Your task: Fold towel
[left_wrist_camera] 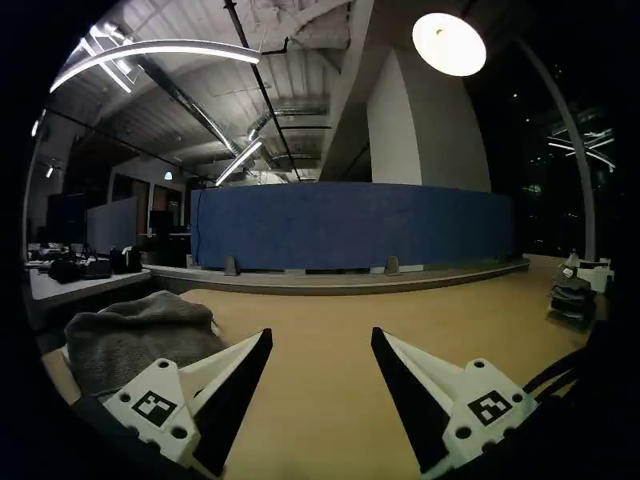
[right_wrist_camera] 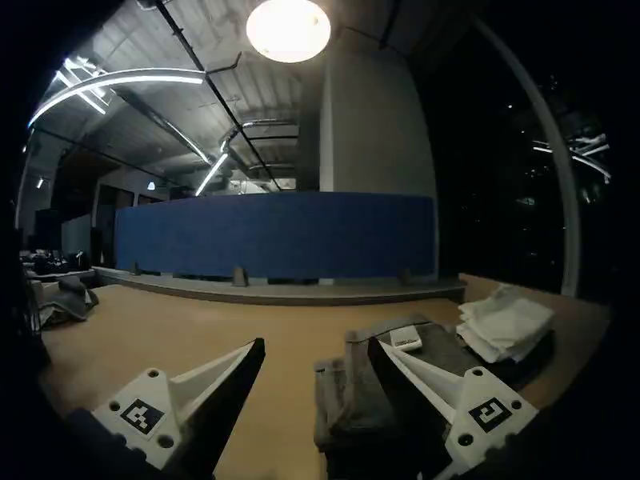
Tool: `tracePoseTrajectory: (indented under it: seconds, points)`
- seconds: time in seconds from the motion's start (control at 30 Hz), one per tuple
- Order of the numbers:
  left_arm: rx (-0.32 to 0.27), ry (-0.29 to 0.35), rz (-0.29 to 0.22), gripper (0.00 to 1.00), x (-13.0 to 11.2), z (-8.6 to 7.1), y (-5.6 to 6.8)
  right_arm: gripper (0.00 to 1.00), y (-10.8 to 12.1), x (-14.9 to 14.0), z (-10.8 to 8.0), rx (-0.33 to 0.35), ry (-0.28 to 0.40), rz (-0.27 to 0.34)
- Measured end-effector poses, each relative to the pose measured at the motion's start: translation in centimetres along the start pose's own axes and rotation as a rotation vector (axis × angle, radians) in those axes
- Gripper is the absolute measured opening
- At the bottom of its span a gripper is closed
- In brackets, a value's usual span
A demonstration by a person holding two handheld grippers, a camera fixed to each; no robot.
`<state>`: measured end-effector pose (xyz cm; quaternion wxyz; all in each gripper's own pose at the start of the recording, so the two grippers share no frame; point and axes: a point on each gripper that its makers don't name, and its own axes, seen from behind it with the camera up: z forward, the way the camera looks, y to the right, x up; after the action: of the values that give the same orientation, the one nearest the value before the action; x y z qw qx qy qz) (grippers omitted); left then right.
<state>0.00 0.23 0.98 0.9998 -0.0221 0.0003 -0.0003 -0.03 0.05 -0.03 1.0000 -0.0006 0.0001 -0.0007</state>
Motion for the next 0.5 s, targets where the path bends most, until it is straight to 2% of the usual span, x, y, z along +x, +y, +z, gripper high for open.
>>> tracePoseTrajectory:
  seconds: [0.5]
  points:
    - [0.0, 0.0, 0.0, 0.92, -0.04, -0.06, 0.03, 1.0, 0.05, 0.09, -0.04, 0.0, 0.0, -0.001]
